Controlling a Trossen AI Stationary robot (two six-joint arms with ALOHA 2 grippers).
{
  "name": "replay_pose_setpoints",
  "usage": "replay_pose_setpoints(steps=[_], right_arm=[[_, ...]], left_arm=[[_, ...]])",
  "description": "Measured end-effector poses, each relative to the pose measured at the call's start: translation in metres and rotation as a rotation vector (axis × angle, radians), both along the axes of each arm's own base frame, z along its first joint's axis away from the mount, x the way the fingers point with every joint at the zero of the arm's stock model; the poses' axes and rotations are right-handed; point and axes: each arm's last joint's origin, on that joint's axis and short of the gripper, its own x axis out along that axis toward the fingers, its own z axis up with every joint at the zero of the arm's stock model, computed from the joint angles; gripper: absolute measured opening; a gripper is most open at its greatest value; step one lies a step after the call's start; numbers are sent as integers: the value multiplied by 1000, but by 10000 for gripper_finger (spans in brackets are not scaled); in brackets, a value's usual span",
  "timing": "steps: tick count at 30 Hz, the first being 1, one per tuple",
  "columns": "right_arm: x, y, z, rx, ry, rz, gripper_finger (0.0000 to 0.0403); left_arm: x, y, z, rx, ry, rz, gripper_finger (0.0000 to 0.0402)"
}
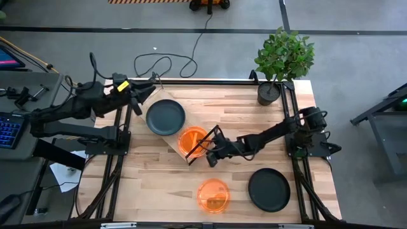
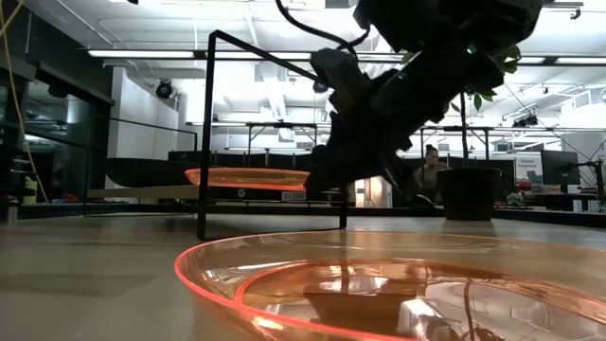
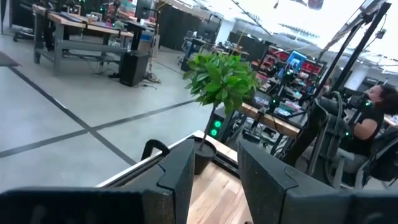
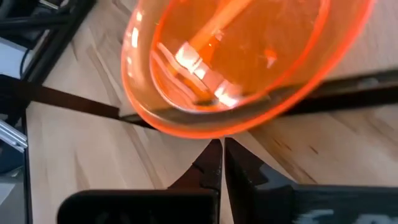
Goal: Place and stack plates onto a shelf
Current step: Stack the top orange plate on top of the orange plate on the shelf, then stack the orange plate on top of the orange plate on the shelf
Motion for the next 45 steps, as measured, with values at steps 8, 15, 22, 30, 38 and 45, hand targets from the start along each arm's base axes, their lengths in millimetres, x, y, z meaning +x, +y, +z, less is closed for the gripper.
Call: replay_pose_setpoints(steps=[8,15,22,30,38,45], right_arm=[[9,-11,9,-24,-32,-25,0],[7,-15,8,4,23,74,0],[-24,-5,43,-58,142,208,0],[-83,19,83,-132,298,324,0],[-103,50,61,74,249,328,0],[-116,58,30,384,94,165,40]], left_arm=[[7,1,-3,-2,25,-1,111],[7,1,-3,3,27,-2,111],[-4,-1,1,2,-9,-3,111],[-6,-1,0,-1,0,-3,111],[-1,0,-2,-12,15,-3,111],[0,-1,-2,-19,12,-15,111]])
